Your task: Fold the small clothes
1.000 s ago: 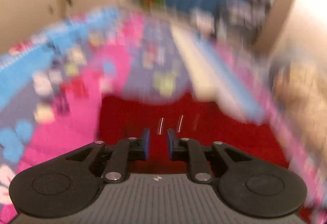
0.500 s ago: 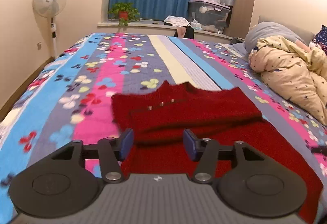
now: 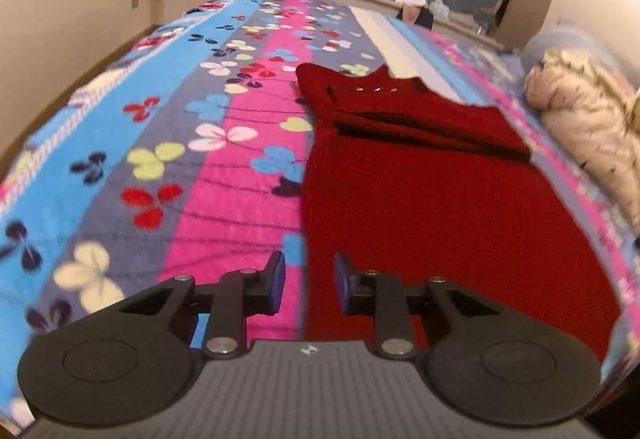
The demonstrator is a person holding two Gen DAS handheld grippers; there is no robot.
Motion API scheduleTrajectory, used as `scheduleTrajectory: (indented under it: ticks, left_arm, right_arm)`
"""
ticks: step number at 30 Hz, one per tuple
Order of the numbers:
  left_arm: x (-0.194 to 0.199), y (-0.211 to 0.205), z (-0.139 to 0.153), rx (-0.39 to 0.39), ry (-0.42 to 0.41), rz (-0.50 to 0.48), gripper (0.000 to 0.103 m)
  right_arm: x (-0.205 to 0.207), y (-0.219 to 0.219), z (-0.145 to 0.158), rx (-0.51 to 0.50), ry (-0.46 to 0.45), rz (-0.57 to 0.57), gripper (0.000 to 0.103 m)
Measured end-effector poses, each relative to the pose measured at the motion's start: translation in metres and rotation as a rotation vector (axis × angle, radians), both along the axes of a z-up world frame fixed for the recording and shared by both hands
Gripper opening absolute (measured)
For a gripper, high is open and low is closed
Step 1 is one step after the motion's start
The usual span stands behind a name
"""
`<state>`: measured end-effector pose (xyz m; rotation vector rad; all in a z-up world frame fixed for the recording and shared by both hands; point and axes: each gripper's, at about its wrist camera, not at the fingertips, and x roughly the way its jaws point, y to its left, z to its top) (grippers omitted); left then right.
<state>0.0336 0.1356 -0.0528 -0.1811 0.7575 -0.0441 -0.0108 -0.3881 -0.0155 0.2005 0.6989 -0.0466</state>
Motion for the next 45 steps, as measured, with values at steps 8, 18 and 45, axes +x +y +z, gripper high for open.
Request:
scheduleTrajectory:
  ticks: [8, 18, 45]
  left_arm:
    - [-0.016, 0.009, -0.037, -0.176, 0.104, 0.072, 0.031]
    - [-0.008, -0.002, -0.066, -0.215, 0.216, 0.083, 0.045]
    - [-0.013, -0.016, -0.060, -0.262, 0.199, -0.006, 0.025]
  right_arm:
    - [-0.001, -0.023, -0.025, 0.121, 0.114, -0.046, 0.048]
    - [0.020, -0.023, -0.075, 0.074, 0.347, -0.025, 0.056]
    - [0.016, -0.008, -0.074, 0.097, 0.350, 0.111, 0.036]
